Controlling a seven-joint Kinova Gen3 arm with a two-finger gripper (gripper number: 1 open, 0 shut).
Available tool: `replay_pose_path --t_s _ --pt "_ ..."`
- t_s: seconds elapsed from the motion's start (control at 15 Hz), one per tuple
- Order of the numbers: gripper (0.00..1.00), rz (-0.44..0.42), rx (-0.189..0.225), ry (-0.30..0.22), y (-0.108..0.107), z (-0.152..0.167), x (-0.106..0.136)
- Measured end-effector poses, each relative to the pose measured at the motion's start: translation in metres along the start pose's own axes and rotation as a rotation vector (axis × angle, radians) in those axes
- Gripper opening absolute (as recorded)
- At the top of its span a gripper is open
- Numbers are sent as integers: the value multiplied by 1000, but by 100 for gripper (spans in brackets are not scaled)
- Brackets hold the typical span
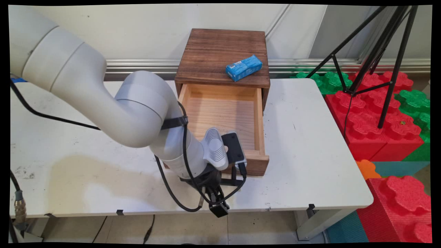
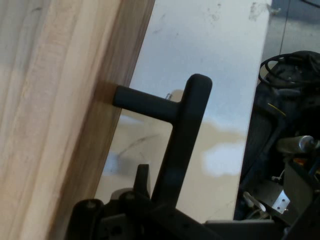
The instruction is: Open the drawer
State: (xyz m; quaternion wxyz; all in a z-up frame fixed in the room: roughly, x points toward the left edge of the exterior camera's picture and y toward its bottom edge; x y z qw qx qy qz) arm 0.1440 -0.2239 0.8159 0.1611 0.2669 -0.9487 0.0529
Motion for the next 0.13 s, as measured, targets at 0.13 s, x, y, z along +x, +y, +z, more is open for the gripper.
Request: replay_pose_path --t_s 0.13 --pt "100 -1 0 2 2 -1 0"
